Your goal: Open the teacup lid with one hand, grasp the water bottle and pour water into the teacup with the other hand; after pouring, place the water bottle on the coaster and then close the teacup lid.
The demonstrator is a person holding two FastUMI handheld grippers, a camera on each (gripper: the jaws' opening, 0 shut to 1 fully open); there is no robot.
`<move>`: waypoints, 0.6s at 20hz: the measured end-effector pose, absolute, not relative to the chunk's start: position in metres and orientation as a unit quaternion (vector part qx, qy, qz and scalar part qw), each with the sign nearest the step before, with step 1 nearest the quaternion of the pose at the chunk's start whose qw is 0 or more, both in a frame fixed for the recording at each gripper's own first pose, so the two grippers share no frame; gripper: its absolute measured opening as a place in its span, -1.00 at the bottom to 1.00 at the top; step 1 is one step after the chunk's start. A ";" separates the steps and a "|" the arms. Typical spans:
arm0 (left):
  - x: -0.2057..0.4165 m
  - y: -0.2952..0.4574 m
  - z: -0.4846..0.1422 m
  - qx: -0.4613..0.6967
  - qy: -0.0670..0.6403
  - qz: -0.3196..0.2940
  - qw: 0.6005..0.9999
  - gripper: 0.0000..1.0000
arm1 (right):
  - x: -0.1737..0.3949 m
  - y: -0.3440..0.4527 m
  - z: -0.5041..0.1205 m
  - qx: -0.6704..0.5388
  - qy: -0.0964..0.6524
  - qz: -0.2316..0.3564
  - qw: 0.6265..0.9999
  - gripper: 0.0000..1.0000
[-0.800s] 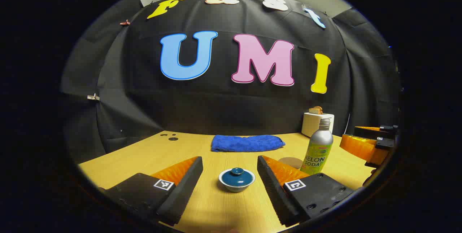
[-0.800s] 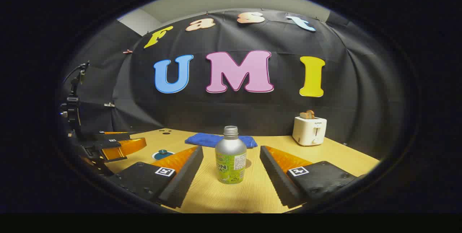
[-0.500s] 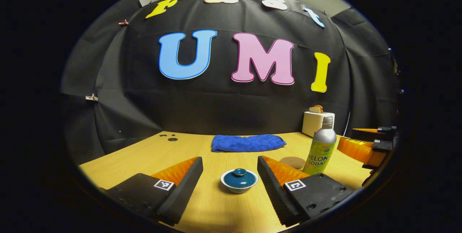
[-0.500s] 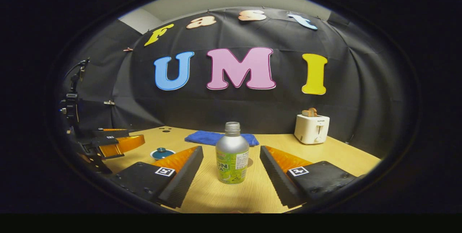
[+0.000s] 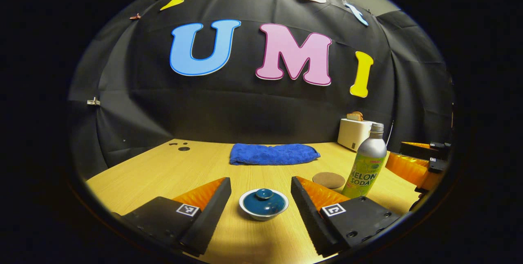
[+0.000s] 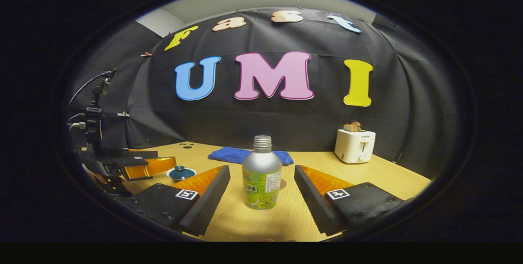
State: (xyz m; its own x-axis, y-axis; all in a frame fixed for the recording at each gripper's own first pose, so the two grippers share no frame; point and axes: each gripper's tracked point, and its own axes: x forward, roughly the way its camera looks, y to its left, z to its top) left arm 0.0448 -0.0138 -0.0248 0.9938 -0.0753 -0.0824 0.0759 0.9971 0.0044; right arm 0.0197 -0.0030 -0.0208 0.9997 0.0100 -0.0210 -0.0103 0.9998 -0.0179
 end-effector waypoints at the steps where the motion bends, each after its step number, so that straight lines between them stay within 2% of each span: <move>1: 0.054 -0.017 -0.031 0.003 0.047 -0.043 0.998 0.82 | 0.021 -0.004 -0.021 -0.017 0.013 0.006 1.000 0.96; 9: 0.088 -0.026 -0.052 0.015 0.075 -0.048 0.996 0.70 | 0.030 -0.018 -0.020 -0.002 0.014 0.010 1.000 0.96; 12: 0.091 -0.030 -0.061 0.017 0.084 -0.050 0.995 0.60 | 0.032 -0.027 -0.025 0.002 0.017 0.004 1.000 0.96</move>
State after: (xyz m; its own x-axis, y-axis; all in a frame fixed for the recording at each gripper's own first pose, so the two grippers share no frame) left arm 0.0909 -0.0299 -0.0611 0.9809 -0.0975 -0.1685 0.1034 0.9943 0.0264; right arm 0.0321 -0.0274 -0.0250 0.9994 0.0074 -0.0345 -0.0073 1.0000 0.0037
